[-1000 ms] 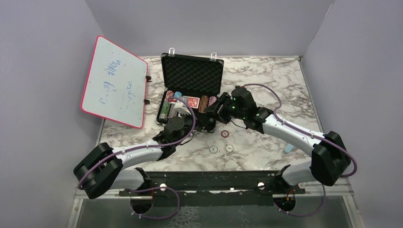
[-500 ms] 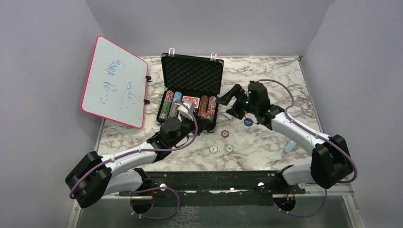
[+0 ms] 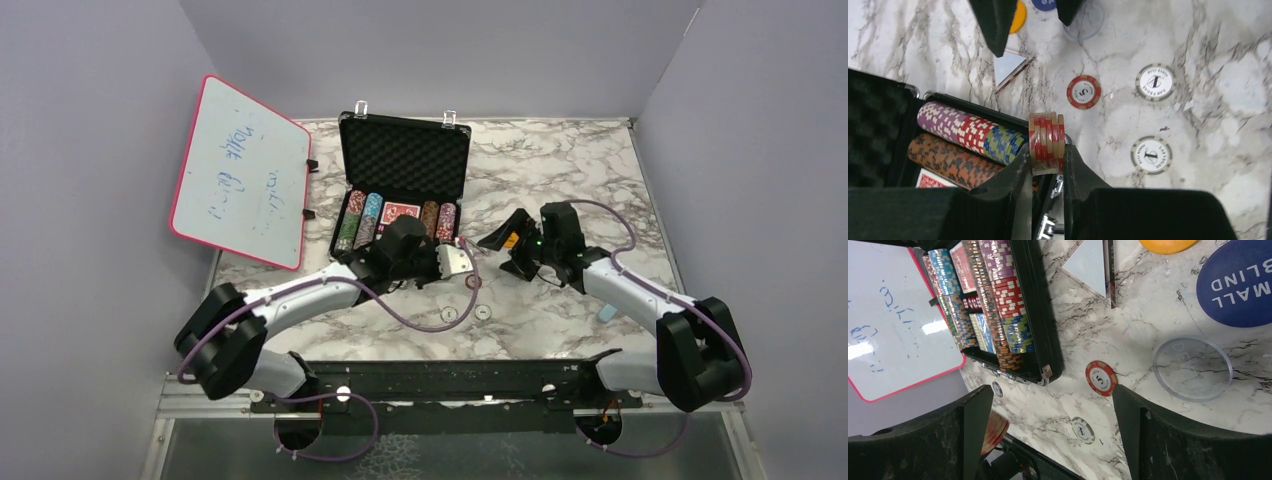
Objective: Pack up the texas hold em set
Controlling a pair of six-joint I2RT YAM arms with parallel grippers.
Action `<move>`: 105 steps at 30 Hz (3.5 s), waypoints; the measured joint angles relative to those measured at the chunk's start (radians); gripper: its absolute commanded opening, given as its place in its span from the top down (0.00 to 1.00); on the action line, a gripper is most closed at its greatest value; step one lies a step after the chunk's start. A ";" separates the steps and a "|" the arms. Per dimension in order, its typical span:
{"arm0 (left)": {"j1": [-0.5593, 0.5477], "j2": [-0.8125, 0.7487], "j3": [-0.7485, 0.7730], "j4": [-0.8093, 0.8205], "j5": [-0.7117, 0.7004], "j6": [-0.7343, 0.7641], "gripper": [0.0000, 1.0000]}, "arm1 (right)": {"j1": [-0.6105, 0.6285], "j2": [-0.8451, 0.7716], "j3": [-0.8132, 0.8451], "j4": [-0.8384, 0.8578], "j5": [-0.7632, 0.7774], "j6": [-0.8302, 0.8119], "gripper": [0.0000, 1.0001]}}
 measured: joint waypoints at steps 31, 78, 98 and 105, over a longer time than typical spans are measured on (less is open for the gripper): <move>0.117 0.392 0.409 -0.534 0.094 0.449 0.95 | -0.001 -0.069 -0.041 -0.076 0.077 -0.120 0.09; 0.170 0.302 0.449 -0.523 0.038 0.351 0.58 | -0.002 -0.091 -0.025 -0.107 0.077 -0.246 0.13; 0.237 -0.213 -0.068 0.299 -0.144 -0.379 0.34 | 0.340 0.219 0.234 -0.270 0.319 -0.524 0.19; 0.275 -0.283 -0.161 0.358 -0.388 -0.608 0.10 | 0.433 0.341 0.306 -0.328 0.476 -0.550 0.23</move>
